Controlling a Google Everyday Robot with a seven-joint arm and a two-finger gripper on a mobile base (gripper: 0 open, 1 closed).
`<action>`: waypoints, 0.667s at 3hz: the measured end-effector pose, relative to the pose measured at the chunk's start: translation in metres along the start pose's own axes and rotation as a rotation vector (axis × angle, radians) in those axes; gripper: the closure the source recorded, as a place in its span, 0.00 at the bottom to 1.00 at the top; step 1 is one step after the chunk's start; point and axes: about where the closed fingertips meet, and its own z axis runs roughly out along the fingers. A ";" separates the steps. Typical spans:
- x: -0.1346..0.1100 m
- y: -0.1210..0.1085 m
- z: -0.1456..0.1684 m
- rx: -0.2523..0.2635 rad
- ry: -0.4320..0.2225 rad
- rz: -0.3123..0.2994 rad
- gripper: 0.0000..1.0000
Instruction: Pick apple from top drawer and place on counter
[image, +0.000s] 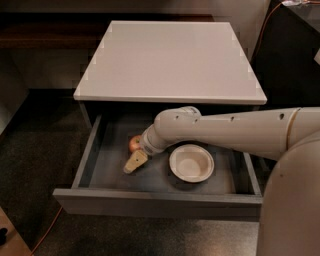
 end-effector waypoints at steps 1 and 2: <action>0.002 -0.007 0.013 0.022 -0.008 0.032 0.14; 0.000 -0.015 0.015 0.040 -0.028 0.058 0.46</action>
Offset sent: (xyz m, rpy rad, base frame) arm 0.0252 -0.0049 -0.0137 0.0347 -0.0301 -0.0976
